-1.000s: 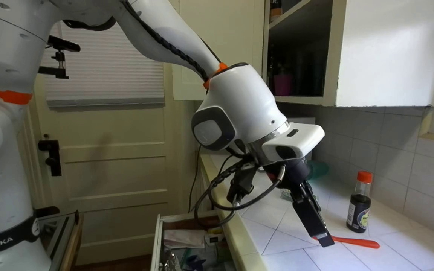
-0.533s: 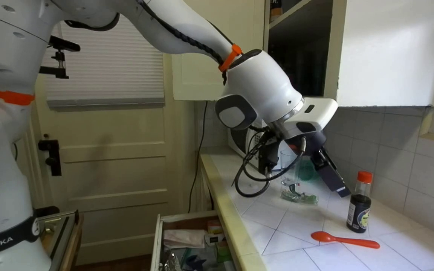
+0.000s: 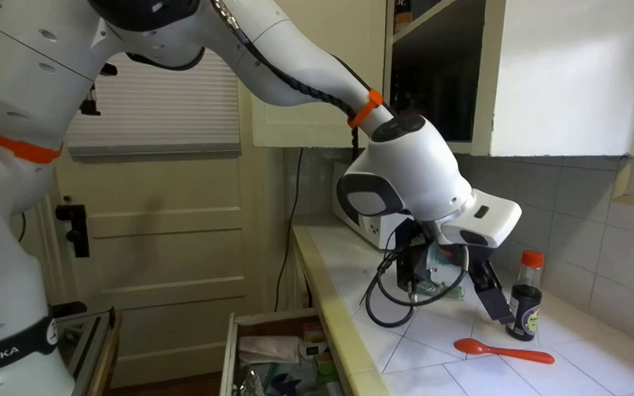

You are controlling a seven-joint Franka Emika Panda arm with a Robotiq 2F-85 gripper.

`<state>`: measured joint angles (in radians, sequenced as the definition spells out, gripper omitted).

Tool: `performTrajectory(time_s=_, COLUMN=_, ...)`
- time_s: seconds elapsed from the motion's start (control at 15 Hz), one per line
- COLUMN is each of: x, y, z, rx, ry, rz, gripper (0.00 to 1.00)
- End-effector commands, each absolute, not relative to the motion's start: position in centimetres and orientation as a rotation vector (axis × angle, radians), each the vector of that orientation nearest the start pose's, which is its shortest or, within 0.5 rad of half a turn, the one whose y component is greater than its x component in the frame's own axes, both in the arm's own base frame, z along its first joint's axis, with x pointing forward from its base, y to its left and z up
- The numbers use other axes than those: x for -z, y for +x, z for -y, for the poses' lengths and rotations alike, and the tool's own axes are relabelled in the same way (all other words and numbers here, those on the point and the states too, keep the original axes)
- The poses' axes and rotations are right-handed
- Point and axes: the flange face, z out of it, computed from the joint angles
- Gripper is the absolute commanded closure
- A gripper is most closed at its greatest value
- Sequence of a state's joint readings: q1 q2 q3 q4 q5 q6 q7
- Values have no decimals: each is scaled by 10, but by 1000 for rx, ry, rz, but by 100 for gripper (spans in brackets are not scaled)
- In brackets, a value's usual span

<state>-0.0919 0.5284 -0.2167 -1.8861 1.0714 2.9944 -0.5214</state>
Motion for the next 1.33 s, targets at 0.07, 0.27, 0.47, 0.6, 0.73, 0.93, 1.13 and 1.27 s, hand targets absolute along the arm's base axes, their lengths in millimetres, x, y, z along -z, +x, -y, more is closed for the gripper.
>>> performTrajectory(time_s=0.07, x=-249, y=626, z=251, rx=942, ry=-2684, rz=-1042, gripper=0)
performTrajectory(time_s=0.27, x=-231, y=629, z=250, rx=882, ry=-2739, rz=-1025, gripper=0)
performTrajectory(time_s=0.47, x=-219, y=630, z=251, rx=828, ry=-2828, rz=-988, gripper=0)
performTrajectory(time_s=0.6, x=-219, y=633, z=252, rx=855, ry=-2902, rz=-973, gripper=0)
performTrajectory(time_s=0.73, x=-222, y=638, z=250, rx=886, ry=-2959, rz=-938, gripper=0)
performTrajectory(time_s=0.93, x=-228, y=639, z=245, rx=873, ry=-2976, rz=-905, gripper=0)
performTrajectory(time_s=1.13, x=-227, y=643, z=243, rx=883, ry=-2980, rz=-909, gripper=0)
performTrajectory(time_s=1.27, x=-220, y=647, z=243, rx=880, ry=-3023, rz=-895, gripper=0)
